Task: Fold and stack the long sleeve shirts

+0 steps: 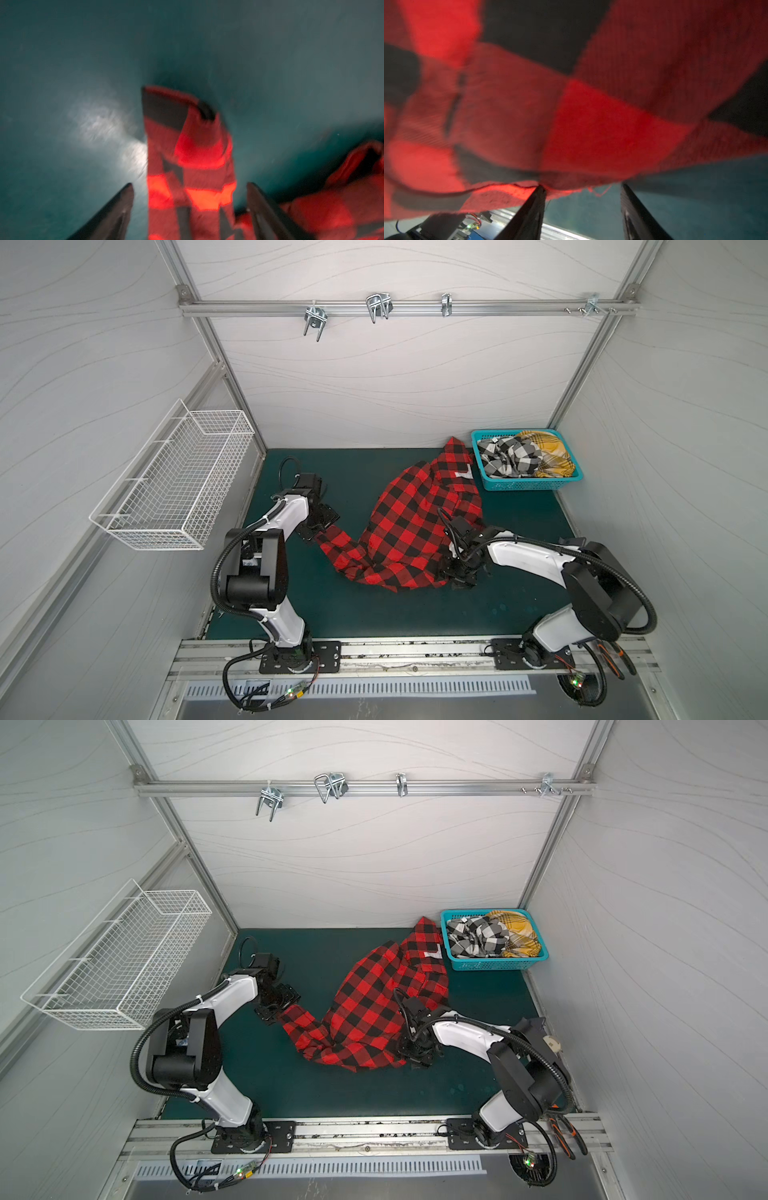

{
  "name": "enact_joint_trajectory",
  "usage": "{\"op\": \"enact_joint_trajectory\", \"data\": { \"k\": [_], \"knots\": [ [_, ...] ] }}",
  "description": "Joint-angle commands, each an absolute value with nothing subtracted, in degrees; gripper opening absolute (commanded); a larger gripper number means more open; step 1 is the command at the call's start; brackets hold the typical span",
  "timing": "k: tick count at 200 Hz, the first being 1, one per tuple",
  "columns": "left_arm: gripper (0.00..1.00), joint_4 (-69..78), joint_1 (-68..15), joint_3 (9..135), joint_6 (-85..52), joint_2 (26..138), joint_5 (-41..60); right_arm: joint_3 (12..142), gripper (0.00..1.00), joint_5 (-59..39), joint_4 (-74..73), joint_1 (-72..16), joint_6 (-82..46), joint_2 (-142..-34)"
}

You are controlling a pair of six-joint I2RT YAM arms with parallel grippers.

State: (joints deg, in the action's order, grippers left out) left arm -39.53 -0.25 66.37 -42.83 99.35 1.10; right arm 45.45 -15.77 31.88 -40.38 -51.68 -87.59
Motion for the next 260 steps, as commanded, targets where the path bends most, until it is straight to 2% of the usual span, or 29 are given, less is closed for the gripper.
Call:
{"op": "enact_joint_trajectory", "data": {
  "k": [1,20,48,65,89,105,127,141,161,198,230,231,239,244,251,260],
  "knots": [
    [0.66,-42.23,-0.16,69.96,-40.51,104.70,-2.71,44.74,0.59,-16.02,29.80,-39.52,-55.02,-88.55],
    [0.47,-43.64,-0.25,70.59,-38.58,107.25,-3.22,44.55,0.60,-15.85,29.37,-38.76,-55.02,-88.77],
    [0.00,-45.36,-0.31,68.03,-36.74,104.19,-0.80,43.42,0.63,-15.56,28.37,-37.54,-54.75,-87.17],
    [0.00,-45.89,-1.26,63.96,-37.31,96.50,2.60,42.70,0.65,-15.84,26.92,-36.18,-54.38,-86.63],
    [0.00,-51.25,-6.60,63.19,-38.92,82.18,4.96,43.27,0.58,-17.83,24.19,-33.84,-52.59,-89.82],
    [0.00,-54.63,-11.64,66.25,-42.86,73.25,5.80,44.88,0.53,-18.12,23.94,-32.69,-51.43,-91.96],
    [0.00,-55.28,-21.08,75.41,-49.93,67.58,3.97,47.11,0.53,-16.05,27.48,-30.96,-49.56,-90.80],
    [0.00,-52.99,-25.65,82.73,-52.84,70.11,3.55,46.94,0.56,-15.74,29.51,-29.66,-49.08,-87.78],
    [0.00,-45.30,-27.48,92.69,-57.18,76.99,7.35,47.06,0.61,-13.84,34.11,-28.61,-46.82,-81.62],
    [0.00,-41.55,-30.13,122.94,-63.18,98.47,11.68,47.91,0.71,-6.30,44.47,-28.21,-43.06,-68.74],
    [0.00,-41.52,-30.76,137.95,-67.07,115.94,16.11,47.88,0.73,-5.75,46.56,-28.60,-40.05,-62.33],
    [0.01,-41.54,-30.76,138.19,-67.07,116.46,16.27,47.85,0.73,-5.95,46.39,-28.67,-39.97,-62.24],
    [0.31,-42.07,-30.64,140.14,-66.05,120.31,17.57,47.48,0.73,-7.58,44.96,-28.98,-39.08,-62.11],
    [0.44,-43.54,-30.46,141.77,-64.52,122.16,17.99,47.50,0.74,-8.00,44.62,-29.27,-38.77,-62.28],
    [0.54,-47.57,-30.08,144.38,-62.01,124.78,18.04,47.92,0.74,-8.45,44.56,-29.71,-38.33,-63.16],
    [0.62,-53.32,-29.56,146.32,-57.41,126.46,17.20,48.73,0.75,-8.78,44.30,-30.64,-37.45,-64.79]
  ]
}}
